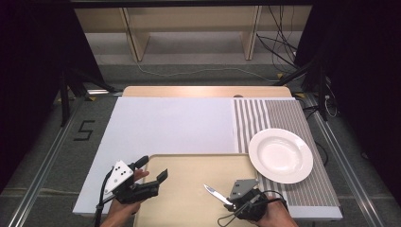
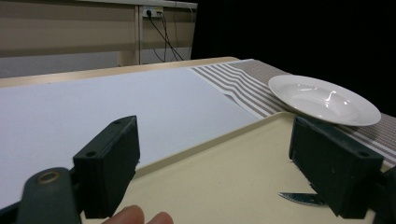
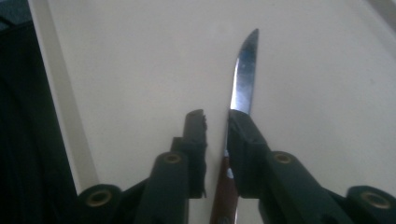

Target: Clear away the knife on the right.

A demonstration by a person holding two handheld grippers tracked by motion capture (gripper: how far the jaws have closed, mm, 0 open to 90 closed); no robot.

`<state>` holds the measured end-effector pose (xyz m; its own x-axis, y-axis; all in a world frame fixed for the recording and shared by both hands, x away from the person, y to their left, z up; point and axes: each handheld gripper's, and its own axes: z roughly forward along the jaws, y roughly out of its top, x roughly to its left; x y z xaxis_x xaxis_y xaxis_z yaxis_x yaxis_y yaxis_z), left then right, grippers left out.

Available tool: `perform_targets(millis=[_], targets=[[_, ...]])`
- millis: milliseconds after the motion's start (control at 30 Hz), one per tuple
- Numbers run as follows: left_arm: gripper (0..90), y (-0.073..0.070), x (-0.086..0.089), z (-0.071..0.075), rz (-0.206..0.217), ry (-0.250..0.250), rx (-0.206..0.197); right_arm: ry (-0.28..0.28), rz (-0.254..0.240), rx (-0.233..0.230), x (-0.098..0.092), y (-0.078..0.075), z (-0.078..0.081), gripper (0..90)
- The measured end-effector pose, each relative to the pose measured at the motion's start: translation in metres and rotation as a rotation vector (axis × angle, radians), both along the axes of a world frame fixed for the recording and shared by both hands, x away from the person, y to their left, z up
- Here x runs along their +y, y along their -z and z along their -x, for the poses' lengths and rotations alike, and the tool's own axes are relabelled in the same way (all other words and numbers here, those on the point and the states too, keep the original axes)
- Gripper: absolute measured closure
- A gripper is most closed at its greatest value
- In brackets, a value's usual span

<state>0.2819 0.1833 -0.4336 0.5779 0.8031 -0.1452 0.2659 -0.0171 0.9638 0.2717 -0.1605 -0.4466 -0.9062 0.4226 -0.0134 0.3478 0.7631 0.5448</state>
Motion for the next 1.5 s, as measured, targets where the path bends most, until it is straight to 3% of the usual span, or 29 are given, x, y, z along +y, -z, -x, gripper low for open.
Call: perform_targets(millis=[67, 200, 600, 933, 1333, 1500], targets=[[16.2, 0.0, 0.0, 0.0, -0.001, 0.001, -0.001, -0.04, 0.014, -0.005, 0.003, 0.004, -0.002, 85.6], [16.2, 0.001, 0.0, 0.0, -0.001, 0.001, 0.001, -0.055, 0.03, -0.003, 0.005, 0.008, -0.005, 90.0], [16.3, 0.001, 0.0, 0.0, -0.003, 0.001, 0.0, -0.08, 0.092, 0.025, 0.01, 0.017, -0.006, 90.0], [16.3, 0.0, 0.0, 0.0, 0.003, 0.0, -0.003, -0.036, 0.101, 0.047, 0.006, 0.017, -0.01, 90.0], [16.3, -0.001, 0.0, 0.001, 0.002, 0.004, -0.004, 0.036, 0.117, 0.039, -0.007, 0.014, -0.017, 90.0], [16.3, -0.001, 0.0, 0.001, 0.003, 0.003, -0.004, 0.037, 0.131, 0.038, -0.008, 0.015, -0.018, 90.0]])
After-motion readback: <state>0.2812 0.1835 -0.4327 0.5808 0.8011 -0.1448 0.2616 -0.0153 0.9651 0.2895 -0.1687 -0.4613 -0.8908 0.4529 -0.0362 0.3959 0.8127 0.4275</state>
